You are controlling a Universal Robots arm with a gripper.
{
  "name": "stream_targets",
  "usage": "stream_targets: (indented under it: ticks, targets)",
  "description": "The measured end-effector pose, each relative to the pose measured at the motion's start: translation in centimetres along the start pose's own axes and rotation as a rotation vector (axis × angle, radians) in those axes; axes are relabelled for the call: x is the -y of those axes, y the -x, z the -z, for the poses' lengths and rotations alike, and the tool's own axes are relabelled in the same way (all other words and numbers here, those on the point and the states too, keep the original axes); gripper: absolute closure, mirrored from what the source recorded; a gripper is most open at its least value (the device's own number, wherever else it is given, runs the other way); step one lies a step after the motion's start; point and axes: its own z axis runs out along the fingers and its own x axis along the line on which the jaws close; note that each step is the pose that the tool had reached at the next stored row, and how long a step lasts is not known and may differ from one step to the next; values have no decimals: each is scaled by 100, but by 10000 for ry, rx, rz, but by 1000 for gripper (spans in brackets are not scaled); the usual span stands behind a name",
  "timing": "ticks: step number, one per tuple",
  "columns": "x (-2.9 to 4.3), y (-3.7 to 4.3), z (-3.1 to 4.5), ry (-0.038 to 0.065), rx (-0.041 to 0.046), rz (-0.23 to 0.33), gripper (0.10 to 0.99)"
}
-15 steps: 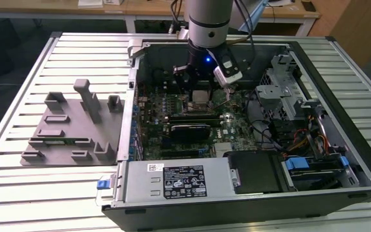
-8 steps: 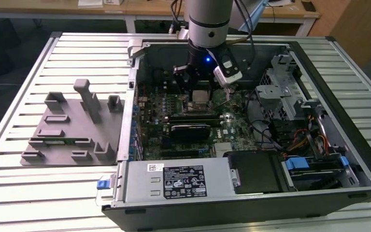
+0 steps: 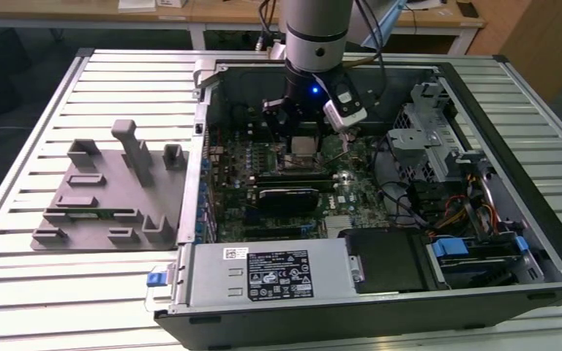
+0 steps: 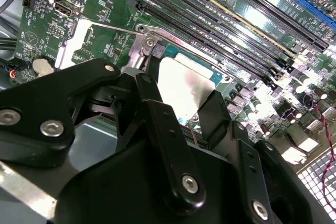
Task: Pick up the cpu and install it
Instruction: 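Place the cpu into insertion slot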
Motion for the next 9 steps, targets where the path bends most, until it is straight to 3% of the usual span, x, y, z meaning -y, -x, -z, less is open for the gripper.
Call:
stream_targets:
  ticks: [9]
  targets:
    - [0, 0, -1, -40, 16, -1442, 545]
